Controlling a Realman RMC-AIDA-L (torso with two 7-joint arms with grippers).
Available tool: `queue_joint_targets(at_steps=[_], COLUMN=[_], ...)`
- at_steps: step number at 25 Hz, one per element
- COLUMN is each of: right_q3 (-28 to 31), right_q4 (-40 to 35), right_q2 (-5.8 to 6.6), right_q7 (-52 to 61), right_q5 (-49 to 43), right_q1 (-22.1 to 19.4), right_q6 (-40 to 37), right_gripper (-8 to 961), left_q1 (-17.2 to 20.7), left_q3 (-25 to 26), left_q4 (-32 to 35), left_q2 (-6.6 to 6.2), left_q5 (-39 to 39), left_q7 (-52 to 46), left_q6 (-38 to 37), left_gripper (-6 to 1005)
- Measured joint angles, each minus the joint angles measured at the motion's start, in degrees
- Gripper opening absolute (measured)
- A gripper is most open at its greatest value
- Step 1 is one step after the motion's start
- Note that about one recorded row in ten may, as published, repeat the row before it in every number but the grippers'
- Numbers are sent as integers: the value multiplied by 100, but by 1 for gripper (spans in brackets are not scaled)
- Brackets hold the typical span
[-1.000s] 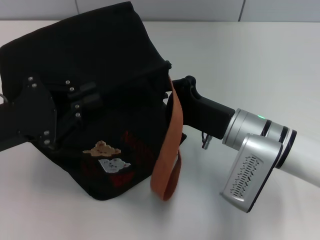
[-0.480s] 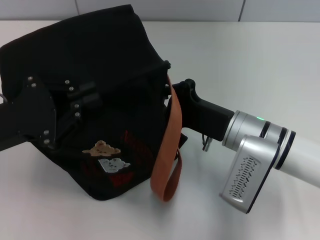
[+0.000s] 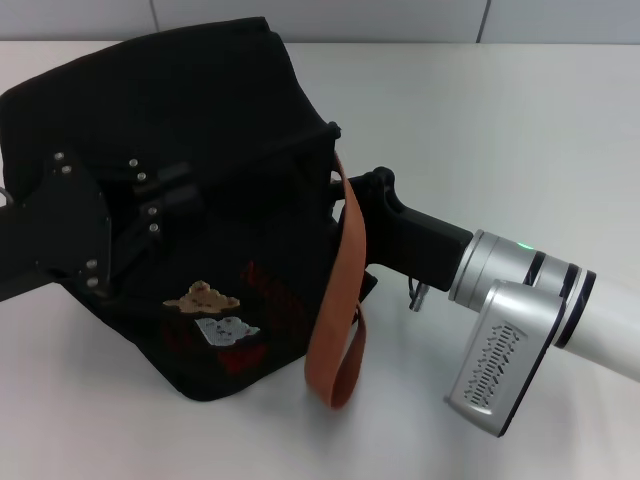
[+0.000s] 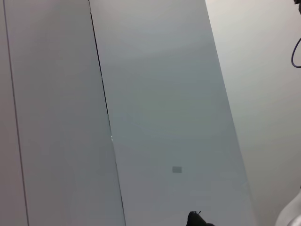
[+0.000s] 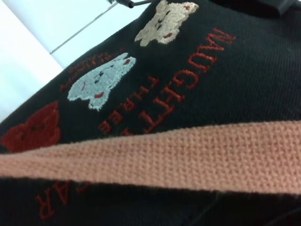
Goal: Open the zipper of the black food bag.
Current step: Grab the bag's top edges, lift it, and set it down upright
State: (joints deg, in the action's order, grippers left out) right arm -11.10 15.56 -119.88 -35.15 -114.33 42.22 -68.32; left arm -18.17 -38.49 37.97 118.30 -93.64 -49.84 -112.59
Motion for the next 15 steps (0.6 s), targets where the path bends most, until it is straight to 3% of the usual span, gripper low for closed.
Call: queue_joint_targets(at_steps=[15], right_q3=[74], right_q4=[-18], right_q2=[0], right_q7=[0], right_q5=[13], right_q1=[-24], right_q6=[176], right_gripper=[-1], left_q1=[91], left_q3=[181], left_q4=[0], left_q2=[-25], left_q5=[38], left_q7=[14], left_q6=[0], left_gripper=[98])
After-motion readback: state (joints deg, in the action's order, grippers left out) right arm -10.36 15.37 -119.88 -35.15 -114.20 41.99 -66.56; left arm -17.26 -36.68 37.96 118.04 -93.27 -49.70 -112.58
